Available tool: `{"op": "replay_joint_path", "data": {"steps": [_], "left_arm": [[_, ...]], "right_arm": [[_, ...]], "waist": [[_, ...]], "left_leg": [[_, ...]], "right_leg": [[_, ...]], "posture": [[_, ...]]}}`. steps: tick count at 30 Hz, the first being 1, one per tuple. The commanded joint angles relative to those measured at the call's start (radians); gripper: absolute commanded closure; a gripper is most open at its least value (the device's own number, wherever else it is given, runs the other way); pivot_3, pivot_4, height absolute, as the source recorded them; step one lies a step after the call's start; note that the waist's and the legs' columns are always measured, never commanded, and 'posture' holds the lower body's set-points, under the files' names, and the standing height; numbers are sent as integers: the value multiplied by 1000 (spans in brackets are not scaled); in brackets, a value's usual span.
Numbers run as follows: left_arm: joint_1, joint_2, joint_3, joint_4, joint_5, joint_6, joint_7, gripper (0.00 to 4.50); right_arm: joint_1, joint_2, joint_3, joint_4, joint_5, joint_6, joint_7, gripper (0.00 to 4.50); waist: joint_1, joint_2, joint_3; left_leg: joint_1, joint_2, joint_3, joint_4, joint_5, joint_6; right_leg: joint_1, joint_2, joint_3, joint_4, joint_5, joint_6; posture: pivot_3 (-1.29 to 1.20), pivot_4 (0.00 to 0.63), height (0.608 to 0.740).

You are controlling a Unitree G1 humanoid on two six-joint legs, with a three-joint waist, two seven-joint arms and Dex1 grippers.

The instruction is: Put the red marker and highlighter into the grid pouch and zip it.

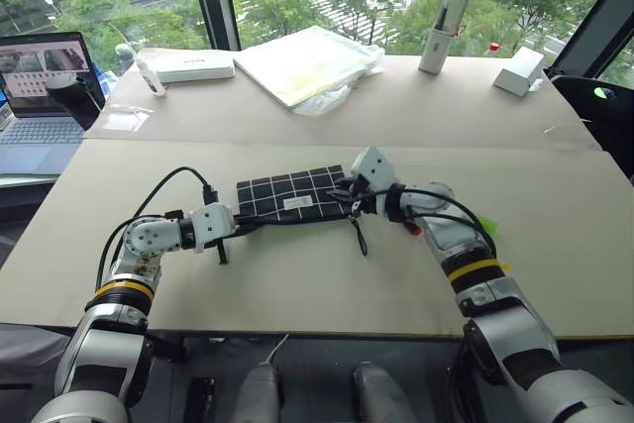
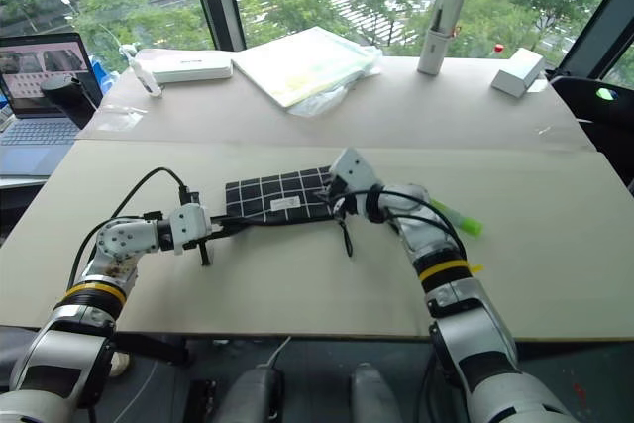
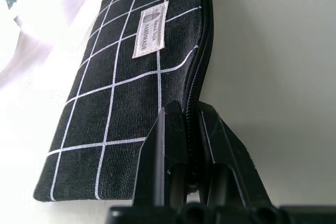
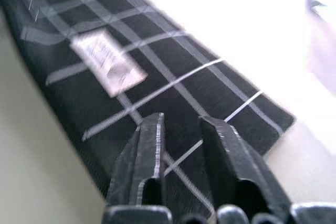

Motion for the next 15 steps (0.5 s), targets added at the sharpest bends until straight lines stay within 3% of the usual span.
{"op": "replay_joint_path", "data": {"steps": [1,5,9,15], "left_arm": [[28,3,25,-53,-16,71,31,4500],[52,-9,67,-136,-50,188,100,4500],[75,-37,113,-248,-91,327,177,4500],[98,-61,127,-374,-104,439,223,4500]], "right_arm": [[-37,-33,-149,-145,199,196,57,1427],[35,-127,-190,-336,283,333,101,1427],[200,-211,-89,-520,239,366,121,1427],[253,-174,10,-506,113,311,-12,1427]], "waist": [[1,0,0],[4,0,0],[3,0,0],[-15,0,0]], "left_leg": [[0,0,0,0,0,0],[-1,0,-1,0,0,0],[-1,0,-1,-1,0,0],[-2,0,-1,-1,0,0]], "right_leg": [[0,0,0,0,0,0],[-1,0,-1,0,0,0],[-1,0,-1,-1,0,0],[-2,0,0,0,0,0]], "posture": [[0,150,731],[0,150,731],[0,150,731],[0,150,731]]}}
